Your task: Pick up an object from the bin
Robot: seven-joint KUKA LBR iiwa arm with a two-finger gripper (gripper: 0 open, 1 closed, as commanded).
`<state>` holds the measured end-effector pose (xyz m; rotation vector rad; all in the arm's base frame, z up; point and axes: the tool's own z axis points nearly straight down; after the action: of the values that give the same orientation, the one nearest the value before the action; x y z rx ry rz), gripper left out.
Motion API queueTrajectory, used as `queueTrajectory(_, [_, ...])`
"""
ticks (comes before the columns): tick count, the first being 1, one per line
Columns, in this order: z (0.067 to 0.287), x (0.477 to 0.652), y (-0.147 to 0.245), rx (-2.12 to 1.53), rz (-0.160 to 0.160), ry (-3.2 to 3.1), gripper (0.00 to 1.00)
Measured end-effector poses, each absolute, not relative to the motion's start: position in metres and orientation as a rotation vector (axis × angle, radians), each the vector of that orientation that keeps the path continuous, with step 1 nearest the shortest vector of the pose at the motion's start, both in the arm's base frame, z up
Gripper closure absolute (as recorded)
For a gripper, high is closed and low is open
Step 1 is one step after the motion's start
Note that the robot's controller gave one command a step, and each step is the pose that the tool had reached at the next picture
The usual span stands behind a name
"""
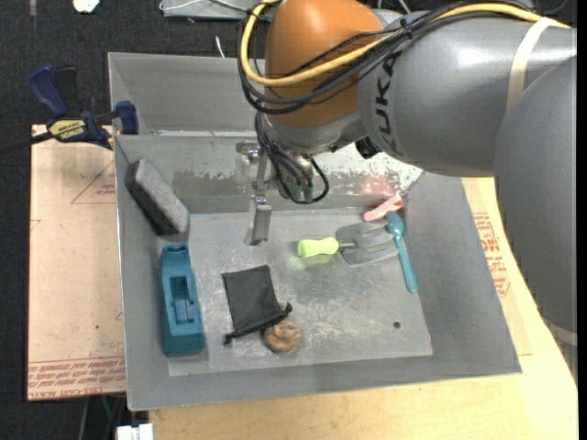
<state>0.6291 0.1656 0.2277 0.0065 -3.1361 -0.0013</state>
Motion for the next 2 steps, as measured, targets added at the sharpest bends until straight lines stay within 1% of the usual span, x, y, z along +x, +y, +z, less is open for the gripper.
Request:
queueTrajectory(1, [0.233, 0.63, 0.165, 0.002, -0.003, -3.143, 0.0])
queueTrajectory(2, [0.215, 0.616, 0.189, -0.139, -0.003, -3.142, 0.0])
